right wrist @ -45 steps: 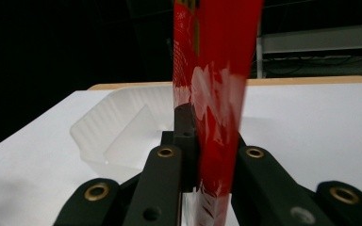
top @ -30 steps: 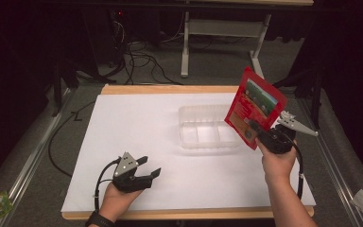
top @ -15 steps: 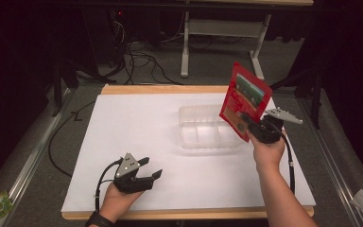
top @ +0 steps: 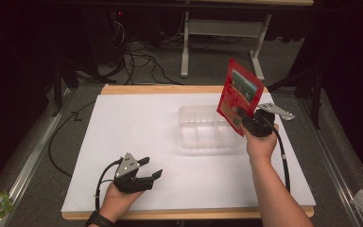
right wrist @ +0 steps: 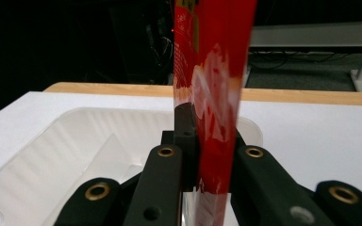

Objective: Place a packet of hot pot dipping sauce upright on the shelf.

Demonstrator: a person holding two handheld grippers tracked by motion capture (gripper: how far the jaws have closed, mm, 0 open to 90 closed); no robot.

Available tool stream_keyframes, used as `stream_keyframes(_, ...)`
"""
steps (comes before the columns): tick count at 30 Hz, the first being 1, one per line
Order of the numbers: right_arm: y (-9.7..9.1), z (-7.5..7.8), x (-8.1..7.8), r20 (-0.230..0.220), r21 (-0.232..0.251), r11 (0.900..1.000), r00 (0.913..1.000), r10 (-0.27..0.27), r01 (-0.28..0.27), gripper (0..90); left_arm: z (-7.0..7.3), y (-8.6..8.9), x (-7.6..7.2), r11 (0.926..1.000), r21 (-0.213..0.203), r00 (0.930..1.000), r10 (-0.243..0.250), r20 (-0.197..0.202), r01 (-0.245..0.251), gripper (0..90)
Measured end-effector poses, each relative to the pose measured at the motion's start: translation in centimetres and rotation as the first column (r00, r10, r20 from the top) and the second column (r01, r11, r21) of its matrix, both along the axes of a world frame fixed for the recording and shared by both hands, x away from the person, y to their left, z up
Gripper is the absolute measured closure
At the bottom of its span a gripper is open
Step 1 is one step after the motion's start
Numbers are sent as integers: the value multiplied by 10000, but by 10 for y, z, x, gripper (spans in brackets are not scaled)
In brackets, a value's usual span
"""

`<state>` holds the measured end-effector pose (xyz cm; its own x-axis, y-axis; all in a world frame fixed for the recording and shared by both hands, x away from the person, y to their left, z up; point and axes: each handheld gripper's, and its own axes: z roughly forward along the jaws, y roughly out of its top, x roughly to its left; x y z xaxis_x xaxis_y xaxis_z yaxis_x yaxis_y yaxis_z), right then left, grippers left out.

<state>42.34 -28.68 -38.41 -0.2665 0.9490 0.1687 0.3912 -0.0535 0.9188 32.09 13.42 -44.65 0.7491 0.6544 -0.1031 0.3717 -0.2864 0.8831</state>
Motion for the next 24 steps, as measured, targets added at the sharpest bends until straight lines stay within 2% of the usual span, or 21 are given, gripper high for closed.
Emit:
stream_keyframes(4, 2, -4, 3, -50, -171, 9999, 10000, 27, -27, 853, 0, 0, 0, 10000, -14, 10000, -8, -7, 8, 330)
stream_keyframes(15, 1, -9, 6, -141, -135, 9999, 9999, 24, -26, 854, 1, 0, 0, 10000, 26, 10000, 8, 57, -8, 330)
stream_keyframes(24, -2, -22, 7, -313, -66, 10000, 9995, -8, 6, 854, 0, -1, 0, 10000, 65, 10000, -34, 22, 34, 333)
